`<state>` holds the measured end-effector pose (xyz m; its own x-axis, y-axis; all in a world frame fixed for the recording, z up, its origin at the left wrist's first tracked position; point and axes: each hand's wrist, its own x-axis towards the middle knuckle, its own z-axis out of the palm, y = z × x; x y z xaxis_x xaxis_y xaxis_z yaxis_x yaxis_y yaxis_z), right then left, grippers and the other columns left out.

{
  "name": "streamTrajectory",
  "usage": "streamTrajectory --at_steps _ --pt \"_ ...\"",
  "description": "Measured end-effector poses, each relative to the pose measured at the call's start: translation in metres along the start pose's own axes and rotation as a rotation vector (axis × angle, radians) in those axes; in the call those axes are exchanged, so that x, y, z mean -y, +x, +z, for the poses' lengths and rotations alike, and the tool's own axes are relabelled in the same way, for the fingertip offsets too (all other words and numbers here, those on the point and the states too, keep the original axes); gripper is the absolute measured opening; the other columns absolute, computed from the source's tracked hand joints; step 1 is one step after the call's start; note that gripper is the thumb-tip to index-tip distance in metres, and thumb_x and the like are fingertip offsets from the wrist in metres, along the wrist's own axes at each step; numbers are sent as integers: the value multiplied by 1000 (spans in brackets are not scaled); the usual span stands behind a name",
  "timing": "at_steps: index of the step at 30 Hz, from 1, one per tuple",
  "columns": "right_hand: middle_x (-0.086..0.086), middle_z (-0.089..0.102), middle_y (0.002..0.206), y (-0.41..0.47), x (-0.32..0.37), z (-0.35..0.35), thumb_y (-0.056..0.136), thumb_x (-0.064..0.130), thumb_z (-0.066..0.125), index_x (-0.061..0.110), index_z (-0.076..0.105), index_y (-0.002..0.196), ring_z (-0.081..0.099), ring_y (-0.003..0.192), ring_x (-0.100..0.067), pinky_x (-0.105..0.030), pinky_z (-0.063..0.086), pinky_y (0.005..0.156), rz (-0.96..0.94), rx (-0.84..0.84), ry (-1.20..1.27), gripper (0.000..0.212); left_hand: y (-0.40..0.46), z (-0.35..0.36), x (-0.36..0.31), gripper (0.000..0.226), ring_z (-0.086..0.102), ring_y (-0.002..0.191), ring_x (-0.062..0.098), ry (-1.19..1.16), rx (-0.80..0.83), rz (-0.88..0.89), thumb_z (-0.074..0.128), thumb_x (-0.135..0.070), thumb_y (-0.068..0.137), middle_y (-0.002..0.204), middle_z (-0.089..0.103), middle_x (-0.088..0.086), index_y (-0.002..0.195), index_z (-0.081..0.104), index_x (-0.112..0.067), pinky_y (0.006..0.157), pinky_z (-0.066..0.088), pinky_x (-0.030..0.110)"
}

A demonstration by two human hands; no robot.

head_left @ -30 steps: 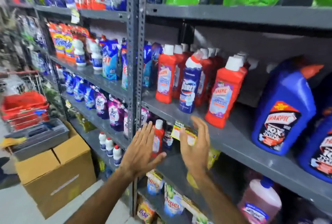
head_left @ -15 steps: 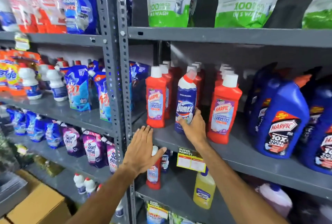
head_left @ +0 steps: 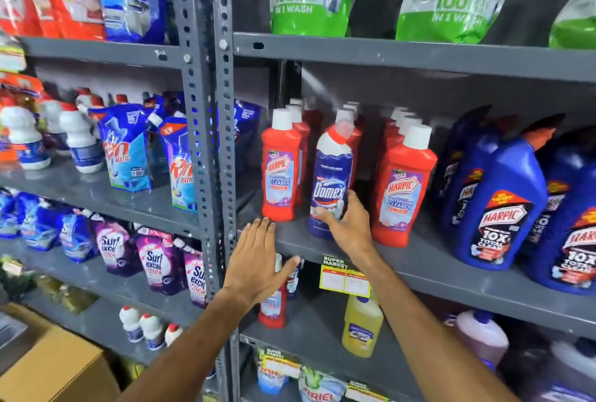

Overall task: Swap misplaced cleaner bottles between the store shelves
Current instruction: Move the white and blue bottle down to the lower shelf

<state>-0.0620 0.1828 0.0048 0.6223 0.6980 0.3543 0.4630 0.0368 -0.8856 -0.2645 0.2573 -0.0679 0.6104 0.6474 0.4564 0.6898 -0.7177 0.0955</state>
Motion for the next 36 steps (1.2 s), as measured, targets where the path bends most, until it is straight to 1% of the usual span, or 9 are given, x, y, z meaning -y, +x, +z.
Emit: streamTrajectory --at_steps 2,7,10,14,16,23,28,31,36 --pt "-1 74 125 -10 4 1 76 32 93 16 60 130 72 107 -17 -39 61 94 -16 12 8 66 -3 -1 -2 103 19 159 33 -4 9 3 22 -79 96 169 28 22 161 25 2 131 11 47" --pt "6 77 114 -51 20 0 76 28 92 19 64 123 73 99 -7 -10 53 77 -96 18 35 55 -38 2 0 94 11 161 30 -55 -55 50 39 -70 101 172 19 20 161 23 2 131 11 45" --pt "7 77 111 -78 23 1 75 28 92 21 64 121 72 97 -9 -23 55 82 -141 22 5 54 -68 8 5 92 12 161 31 -78 -52 62 46 -65 102 172 17 19 162 23 0 131 13 46" --pt "10 76 111 -113 12 8 74 27 92 27 62 119 72 97 -2 -18 55 83 -148 89 45 54 -101 29 14 93 20 158 35 -67 9 18 53 -61 100 170 23 23 160 24 3 130 1 35" --pt "11 77 109 -128 -2 15 73 27 91 26 63 118 73 96 -3 -24 57 83 -128 111 54 53 -114 44 19 95 18 159 35 -49 57 -3 49 -64 100 171 20 23 161 22 4 130 0 36" --pt "21 75 108 -168 -99 42 70 32 91 55 55 109 74 98 -4 -40 61 86 17 186 31 58 -149 115 30 101 12 161 32 -129 270 -100 36 -71 97 173 11 21 163 13 2 131 13 45" --pt "24 77 101 -180 -191 68 70 26 89 62 58 106 76 95 -7 -47 62 87 199 187 49 60 -159 181 39 102 22 158 38 -148 366 -130 31 -73 97 170 20 26 160 21 7 129 20 47" --pt "22 77 96 -170 -235 84 77 12 87 60 57 102 75 88 -5 -47 62 85 236 132 -3 62 -152 216 45 101 25 157 40 -152 401 -149 32 -71 97 168 22 28 159 22 8 128 22 50" --pt "5 76 109 -138 -282 104 79 21 87 43 55 112 75 98 -14 -46 59 92 224 46 -23 51 -137 256 48 99 38 148 46 -164 456 -225 28 -69 98 161 35 34 156 28 11 123 30 53"
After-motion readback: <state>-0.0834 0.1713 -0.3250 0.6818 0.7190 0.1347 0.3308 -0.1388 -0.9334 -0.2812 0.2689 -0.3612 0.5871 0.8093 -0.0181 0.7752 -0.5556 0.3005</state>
